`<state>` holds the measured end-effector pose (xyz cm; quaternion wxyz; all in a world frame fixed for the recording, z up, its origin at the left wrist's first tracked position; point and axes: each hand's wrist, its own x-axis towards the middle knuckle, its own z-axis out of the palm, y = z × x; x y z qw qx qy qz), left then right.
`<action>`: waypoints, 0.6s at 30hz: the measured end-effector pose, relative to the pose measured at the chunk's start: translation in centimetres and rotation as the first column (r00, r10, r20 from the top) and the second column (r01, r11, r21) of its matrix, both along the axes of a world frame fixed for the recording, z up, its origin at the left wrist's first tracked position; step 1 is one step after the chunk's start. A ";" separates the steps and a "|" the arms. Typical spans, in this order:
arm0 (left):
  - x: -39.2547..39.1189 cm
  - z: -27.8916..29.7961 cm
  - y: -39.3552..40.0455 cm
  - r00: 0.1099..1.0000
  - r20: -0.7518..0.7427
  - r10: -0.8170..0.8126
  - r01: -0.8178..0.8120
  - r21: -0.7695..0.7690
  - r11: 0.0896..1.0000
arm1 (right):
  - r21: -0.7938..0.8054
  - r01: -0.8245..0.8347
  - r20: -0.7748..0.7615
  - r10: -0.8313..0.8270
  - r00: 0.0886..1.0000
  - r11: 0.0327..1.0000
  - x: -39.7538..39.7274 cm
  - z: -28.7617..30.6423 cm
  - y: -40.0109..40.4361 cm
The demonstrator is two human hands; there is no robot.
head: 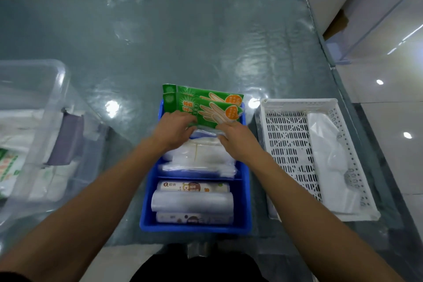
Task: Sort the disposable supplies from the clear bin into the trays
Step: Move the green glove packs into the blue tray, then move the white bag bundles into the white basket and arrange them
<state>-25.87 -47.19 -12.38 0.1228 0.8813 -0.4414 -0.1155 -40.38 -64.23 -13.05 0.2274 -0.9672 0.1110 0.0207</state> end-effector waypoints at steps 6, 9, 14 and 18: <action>-0.2 4.6 2.2 0.998 0.059 0.035 -0.037 0.033 0.999 | -0.025 -0.035 0.020 0.035 0.999 0.999 2.6 3.4 0.6; 0.6 7.2 4.4 0.993 0.098 0.066 -0.069 0.026 0.997 | -0.057 -0.050 0.051 0.052 0.997 0.997 4.2 5.8 2.0; 2.0 11.4 10.2 0.981 0.142 0.133 -0.120 -0.095 0.988 | -0.076 -0.092 0.126 0.101 0.987 0.993 7.1 10.1 6.5; 3.1 14.3 16.3 0.963 0.199 0.181 -0.146 -0.179 0.973 | -0.034 -0.115 0.199 0.120 0.973 0.993 9.3 13.0 12.1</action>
